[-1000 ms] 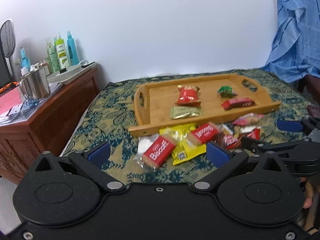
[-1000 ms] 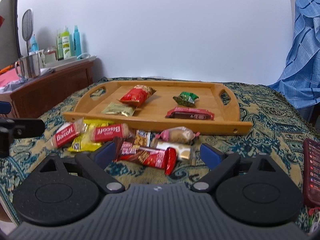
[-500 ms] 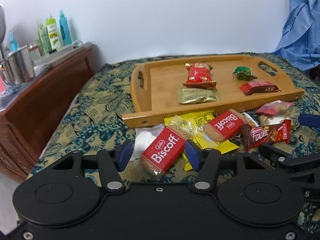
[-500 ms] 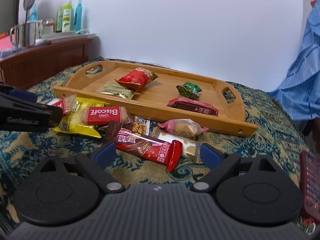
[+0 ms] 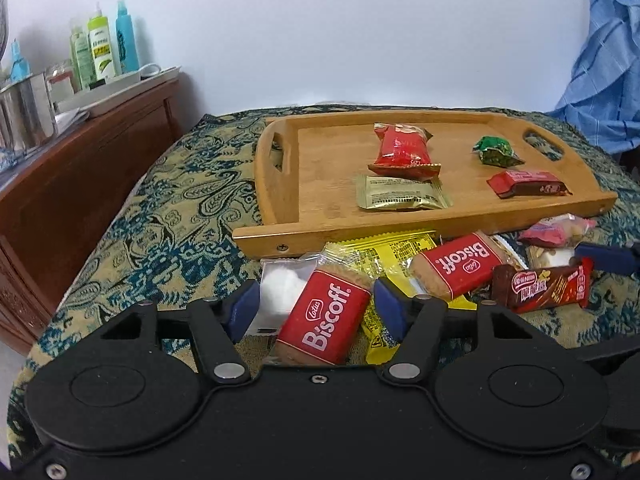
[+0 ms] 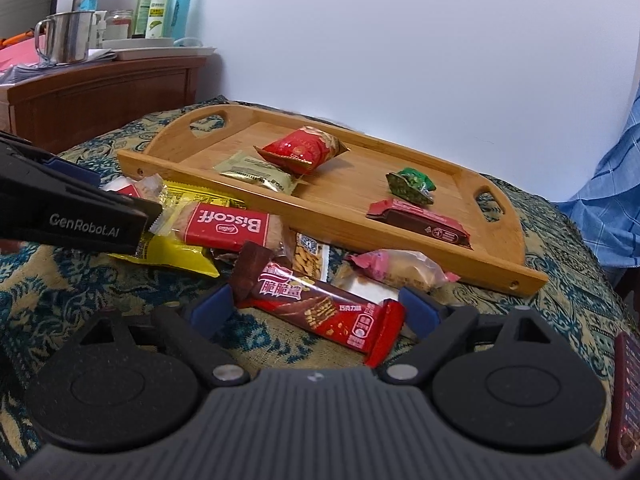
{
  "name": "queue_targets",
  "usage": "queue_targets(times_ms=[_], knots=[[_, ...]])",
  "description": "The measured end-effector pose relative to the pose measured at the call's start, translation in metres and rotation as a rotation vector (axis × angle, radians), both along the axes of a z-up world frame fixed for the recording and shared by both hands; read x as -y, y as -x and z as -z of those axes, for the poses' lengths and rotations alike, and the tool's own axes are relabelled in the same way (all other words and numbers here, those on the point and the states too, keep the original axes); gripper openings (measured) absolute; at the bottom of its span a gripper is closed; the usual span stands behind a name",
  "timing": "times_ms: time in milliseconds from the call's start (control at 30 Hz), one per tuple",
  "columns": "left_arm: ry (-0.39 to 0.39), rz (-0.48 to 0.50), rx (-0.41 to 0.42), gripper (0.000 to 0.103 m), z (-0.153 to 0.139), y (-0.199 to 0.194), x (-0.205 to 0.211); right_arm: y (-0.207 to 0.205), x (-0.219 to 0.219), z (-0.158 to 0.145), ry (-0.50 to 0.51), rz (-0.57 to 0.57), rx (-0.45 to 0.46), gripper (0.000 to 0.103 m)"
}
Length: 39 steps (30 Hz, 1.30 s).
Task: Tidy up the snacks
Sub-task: 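Grasp a red Biscoff packet with the left tool while the right tool grasps a chocolate bar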
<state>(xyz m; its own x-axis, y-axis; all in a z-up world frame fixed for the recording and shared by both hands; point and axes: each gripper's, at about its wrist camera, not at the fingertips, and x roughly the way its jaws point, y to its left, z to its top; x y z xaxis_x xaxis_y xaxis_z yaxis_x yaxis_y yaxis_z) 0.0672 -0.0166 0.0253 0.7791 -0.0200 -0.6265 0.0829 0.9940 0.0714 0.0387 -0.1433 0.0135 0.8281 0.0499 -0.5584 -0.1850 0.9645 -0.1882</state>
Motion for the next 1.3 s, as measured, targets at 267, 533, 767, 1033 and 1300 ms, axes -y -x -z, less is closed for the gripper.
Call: queue_targets(times_ms=[267, 533, 767, 1033, 1300], knots=[[0.0, 0.006, -0.005, 0.049, -0.002, 0.001, 0.002, 0.003, -0.002, -0.002, 0.006, -0.034, 0.007, 0.079], [-0.012, -0.001, -0.005, 0.035, -0.005, 0.003, 0.001, 0.004, 0.0, -0.003, -0.014, -0.037, 0.005, 0.075], [-0.011, 0.002, -0.007, 0.034, -0.006, 0.005, 0.003, 0.004, 0.002, -0.005, -0.025, -0.037, 0.002, 0.074], [-0.011, 0.007, -0.005, 0.034, -0.008, 0.006, 0.006, 0.005, 0.004, -0.007, -0.037, -0.04, 0.002, 0.071], [0.002, 0.032, 0.003, 0.034, -0.014, 0.009, 0.013, 0.01, 0.005, -0.01, -0.075, -0.058, 0.021, 0.068]])
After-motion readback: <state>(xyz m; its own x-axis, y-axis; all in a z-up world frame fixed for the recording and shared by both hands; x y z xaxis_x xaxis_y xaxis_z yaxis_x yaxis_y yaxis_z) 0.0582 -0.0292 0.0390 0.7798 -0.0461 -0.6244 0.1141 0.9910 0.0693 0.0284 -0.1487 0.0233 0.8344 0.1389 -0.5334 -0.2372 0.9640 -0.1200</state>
